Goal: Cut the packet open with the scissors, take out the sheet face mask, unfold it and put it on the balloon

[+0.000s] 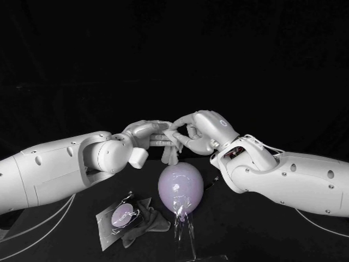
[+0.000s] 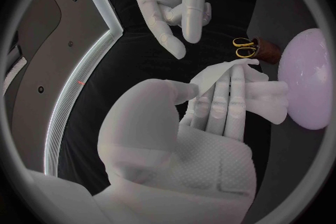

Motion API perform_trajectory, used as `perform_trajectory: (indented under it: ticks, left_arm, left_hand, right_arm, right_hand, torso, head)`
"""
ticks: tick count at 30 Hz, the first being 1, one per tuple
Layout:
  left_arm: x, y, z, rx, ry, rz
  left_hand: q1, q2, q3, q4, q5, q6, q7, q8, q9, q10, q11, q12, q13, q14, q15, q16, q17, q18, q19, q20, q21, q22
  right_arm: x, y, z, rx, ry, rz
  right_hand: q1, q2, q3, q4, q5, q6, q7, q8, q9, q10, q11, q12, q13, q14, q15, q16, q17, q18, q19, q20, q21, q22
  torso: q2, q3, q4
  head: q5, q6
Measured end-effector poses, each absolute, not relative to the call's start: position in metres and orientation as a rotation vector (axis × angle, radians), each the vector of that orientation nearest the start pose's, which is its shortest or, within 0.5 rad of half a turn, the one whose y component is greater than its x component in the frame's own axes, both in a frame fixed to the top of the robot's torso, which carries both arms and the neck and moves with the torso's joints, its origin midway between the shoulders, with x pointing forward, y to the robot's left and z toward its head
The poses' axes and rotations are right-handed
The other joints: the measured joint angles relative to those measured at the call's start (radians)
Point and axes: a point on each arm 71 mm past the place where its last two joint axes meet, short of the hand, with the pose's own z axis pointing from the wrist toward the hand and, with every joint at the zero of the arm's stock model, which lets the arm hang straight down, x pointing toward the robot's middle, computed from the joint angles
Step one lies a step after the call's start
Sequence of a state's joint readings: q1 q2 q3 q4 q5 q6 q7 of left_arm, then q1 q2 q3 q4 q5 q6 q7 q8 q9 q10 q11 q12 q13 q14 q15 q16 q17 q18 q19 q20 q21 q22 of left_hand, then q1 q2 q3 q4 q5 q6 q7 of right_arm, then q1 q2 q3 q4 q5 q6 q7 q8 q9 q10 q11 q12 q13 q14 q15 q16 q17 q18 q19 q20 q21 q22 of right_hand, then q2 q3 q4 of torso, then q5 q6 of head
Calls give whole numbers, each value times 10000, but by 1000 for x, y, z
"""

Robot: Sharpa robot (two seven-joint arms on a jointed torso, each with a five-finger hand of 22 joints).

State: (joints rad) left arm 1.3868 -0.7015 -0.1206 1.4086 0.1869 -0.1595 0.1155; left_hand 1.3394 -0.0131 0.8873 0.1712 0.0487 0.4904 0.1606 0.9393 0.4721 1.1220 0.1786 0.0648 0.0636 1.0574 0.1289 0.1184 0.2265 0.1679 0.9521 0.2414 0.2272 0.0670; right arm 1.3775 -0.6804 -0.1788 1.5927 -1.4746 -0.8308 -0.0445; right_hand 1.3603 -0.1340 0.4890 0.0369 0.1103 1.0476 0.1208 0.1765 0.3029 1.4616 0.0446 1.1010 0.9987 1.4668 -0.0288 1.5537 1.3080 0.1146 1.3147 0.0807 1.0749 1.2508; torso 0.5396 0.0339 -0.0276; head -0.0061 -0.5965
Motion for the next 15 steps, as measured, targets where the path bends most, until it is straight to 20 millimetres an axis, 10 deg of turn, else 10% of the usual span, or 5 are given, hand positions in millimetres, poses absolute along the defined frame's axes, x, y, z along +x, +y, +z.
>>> perform_trajectory:
  ticks: [15]
  left_arm:
    - [521, 157, -139, -12433, 17121, -16156]
  left_hand:
    - [-30, -31, 0, -1, -1, 60, -12, 71, 45, 40, -39, 0, 1, 1, 0, 0, -11, 61, 0, 0, 0, 1]
  right_arm:
    - [476, -103, -116, -2216, 11051, 8213]
  right_hand:
    - [-40, -40, 40, -40, -315, -36, 35, -40, -27, -3, 1, 134, 0, -4, 77, -2, -5, -5, -45, 44, -3, 68]
  torso:
    - [-12, 13, -14]
  head:
    - [22, -71]
